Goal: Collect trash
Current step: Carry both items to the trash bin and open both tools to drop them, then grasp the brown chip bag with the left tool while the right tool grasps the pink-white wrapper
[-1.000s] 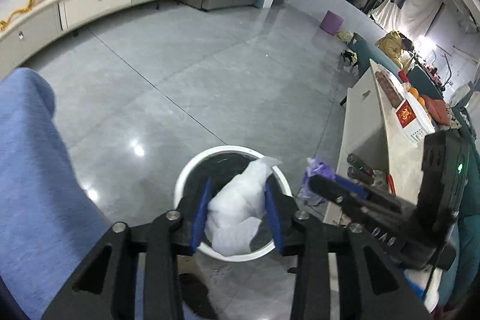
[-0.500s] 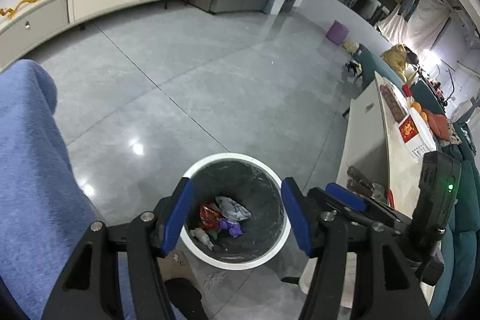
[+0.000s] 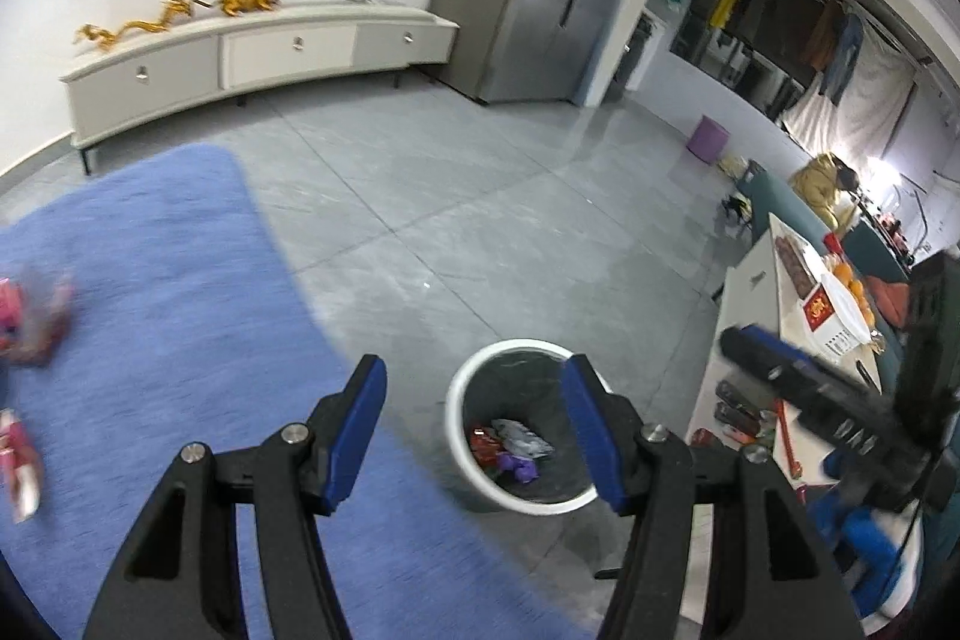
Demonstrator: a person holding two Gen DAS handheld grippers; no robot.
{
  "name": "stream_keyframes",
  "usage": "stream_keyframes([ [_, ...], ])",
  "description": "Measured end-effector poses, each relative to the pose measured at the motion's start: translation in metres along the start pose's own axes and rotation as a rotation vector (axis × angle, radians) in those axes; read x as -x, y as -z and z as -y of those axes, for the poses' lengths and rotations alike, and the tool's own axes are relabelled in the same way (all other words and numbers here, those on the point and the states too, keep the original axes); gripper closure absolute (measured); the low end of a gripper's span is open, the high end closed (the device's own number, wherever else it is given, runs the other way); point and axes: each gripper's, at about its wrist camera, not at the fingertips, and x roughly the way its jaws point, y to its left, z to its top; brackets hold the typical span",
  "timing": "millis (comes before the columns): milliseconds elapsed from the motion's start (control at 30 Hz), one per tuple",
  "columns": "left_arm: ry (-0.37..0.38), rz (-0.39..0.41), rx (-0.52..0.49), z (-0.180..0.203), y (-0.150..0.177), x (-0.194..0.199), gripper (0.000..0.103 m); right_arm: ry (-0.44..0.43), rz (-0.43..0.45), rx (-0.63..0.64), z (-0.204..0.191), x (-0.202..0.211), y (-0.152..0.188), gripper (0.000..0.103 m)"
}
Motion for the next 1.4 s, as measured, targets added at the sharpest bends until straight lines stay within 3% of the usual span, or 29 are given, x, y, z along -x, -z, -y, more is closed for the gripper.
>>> stream_keyframes([
  [467,-0.177,0.145,0.177,-0.180,0.046,0.133,0.044,-0.131,0.022,0.168,-0.133,0.012,-0.012,0.053],
  [700,-0.263,0.165,0.275,-0.255,0.071,0.167,0.044,-0.190,-0.017,0.227,-0.183,-0.005,-0.005,0.052],
  [1000,-0.294,0.125,0.327,-0.308,0.073,0.156,0.044,-0.300,-0.140,0.303,-0.256,-0.059,0.016,0.051],
  [1400,-0.226,0.053,0.355,-0.334,0.062,0.103,0.044,-0.410,-0.305,0.408,-0.327,-0.128,0.050,0.051],
])
